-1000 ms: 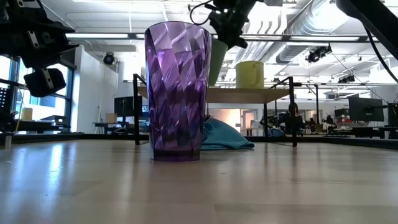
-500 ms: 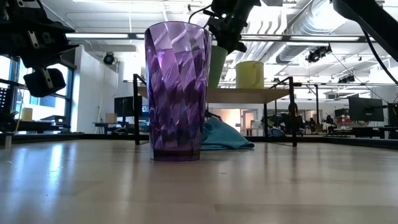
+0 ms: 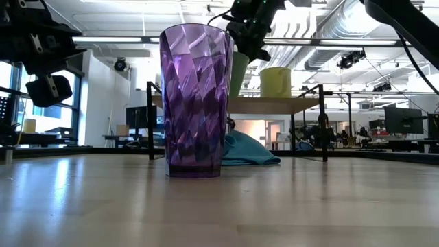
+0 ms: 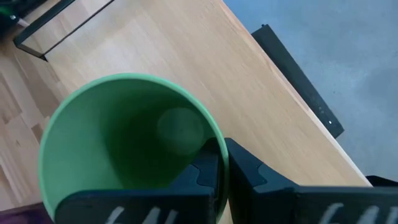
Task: Stack small to large cups/mugs on shelf
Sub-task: Put the green cup on the shelf
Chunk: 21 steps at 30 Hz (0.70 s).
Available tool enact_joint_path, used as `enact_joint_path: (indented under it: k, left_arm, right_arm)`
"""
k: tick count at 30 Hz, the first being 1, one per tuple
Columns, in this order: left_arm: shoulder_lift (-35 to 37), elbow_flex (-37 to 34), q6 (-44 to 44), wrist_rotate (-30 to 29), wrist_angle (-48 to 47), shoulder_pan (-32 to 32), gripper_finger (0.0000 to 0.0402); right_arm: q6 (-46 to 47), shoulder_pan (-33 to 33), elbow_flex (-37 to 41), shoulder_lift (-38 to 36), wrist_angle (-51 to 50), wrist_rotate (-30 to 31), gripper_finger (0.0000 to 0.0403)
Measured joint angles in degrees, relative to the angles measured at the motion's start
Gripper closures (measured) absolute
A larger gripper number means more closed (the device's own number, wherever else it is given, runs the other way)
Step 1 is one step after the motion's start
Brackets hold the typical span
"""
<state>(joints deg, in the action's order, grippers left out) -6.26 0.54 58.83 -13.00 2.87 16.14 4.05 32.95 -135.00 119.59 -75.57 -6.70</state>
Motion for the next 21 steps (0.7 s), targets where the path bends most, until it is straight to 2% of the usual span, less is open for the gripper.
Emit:
enact_joint_path:
  k: [21]
  left_arm:
    - [0.0, 0.0, 0.0, 0.8, -0.1, 0.0, 0.0318]
  right_arm:
    - [0.0, 0.0, 0.0, 0.1, 0.0, 0.0, 0.0402]
